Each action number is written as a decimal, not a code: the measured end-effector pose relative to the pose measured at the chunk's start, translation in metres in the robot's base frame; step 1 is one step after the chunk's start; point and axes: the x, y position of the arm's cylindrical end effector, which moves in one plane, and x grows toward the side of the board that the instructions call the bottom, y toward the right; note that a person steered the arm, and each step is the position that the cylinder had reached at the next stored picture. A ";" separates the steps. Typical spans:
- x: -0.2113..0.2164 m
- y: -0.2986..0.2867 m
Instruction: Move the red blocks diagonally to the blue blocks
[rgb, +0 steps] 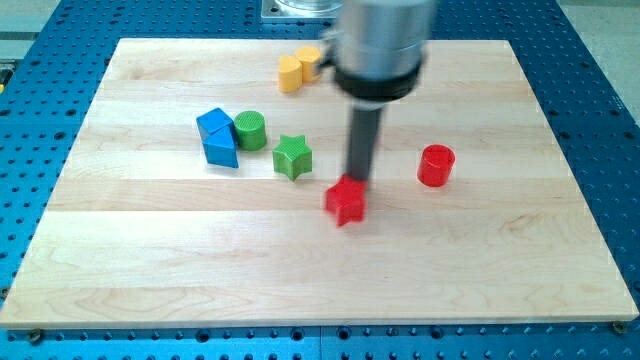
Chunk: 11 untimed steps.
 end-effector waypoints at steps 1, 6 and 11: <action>0.010 -0.010; 0.061 0.060; -0.044 0.161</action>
